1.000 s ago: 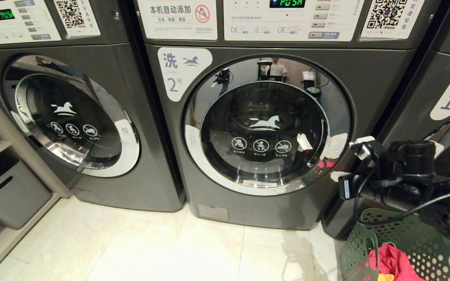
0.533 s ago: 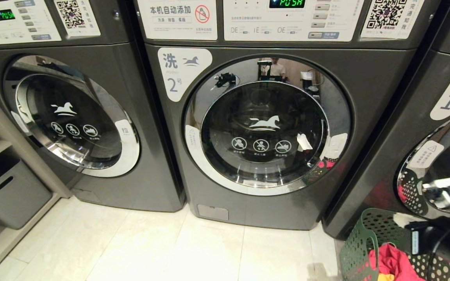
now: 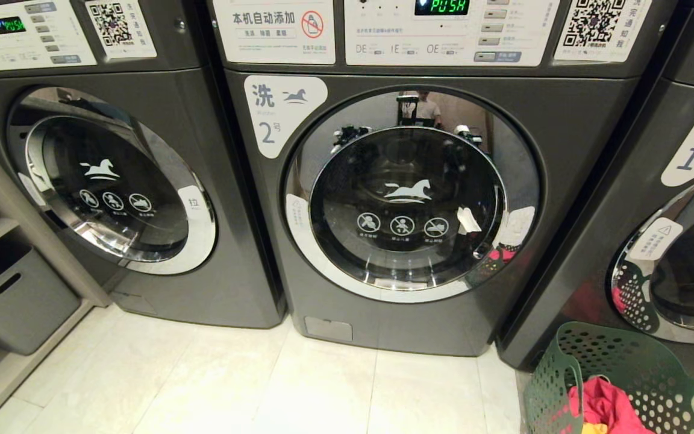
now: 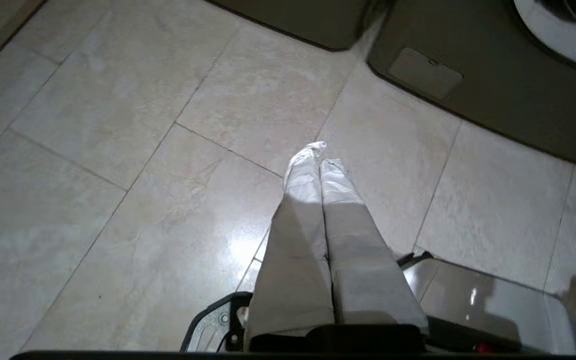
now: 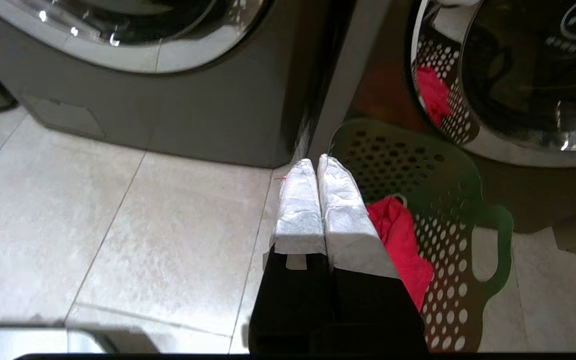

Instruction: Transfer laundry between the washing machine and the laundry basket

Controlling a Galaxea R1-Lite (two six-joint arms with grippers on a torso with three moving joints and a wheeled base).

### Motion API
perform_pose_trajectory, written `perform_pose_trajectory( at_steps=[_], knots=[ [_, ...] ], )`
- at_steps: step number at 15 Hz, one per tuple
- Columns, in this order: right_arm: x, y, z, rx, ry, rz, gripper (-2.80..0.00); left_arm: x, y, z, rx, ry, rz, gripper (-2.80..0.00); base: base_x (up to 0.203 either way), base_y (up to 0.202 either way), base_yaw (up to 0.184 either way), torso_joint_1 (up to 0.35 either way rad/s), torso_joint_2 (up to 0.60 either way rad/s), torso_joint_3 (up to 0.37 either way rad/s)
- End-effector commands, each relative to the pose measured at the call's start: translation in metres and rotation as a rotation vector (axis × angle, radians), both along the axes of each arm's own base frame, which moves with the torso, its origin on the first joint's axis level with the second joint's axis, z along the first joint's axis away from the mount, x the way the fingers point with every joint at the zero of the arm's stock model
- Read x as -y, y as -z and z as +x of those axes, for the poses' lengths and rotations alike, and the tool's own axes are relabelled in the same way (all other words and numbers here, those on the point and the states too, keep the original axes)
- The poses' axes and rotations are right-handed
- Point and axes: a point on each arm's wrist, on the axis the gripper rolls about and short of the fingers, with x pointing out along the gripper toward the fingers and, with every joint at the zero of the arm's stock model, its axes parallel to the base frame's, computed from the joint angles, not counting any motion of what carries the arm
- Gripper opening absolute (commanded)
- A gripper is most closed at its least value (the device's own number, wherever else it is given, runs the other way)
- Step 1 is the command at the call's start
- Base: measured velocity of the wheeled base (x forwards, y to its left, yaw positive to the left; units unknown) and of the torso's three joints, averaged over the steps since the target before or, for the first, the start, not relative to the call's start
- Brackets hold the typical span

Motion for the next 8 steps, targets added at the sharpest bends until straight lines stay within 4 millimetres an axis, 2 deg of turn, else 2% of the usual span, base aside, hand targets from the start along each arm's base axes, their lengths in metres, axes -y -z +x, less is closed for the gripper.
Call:
perform_pose_trajectory(
  at_steps=[1, 3, 5, 8],
  knots=[
    [-0.002, 0.028, -0.035, -0.016, -0.021, 0.0, -2.8, -0.001, 0.029, 0.016, 0.053, 0.116, 0.049, -2.8, 0.0, 0.0, 0.0, 0.0, 0.0, 0.0],
    [-0.002, 0.035, -0.037, -0.083, -0.035, 0.007, -2.8, 0.001, 0.033, 0.018, 0.108, 0.247, 0.025, -2.8, 0.0, 0.0, 0.0, 0.0, 0.0, 0.0],
    [-0.002, 0.036, -0.043, -0.001, -0.062, 0.002, -2.8, 0.003, 0.033, 0.019, 0.156, 0.336, -0.005, -2.8, 0.0, 0.0, 0.0, 0.0, 0.0, 0.0],
    [-0.002, 0.038, -0.054, 0.158, -0.076, -0.006, -2.8, 0.003, 0.033, 0.023, 0.128, 0.343, 0.024, -2.8, 0.0, 0.0, 0.0, 0.0, 0.0, 0.0]
  ],
)
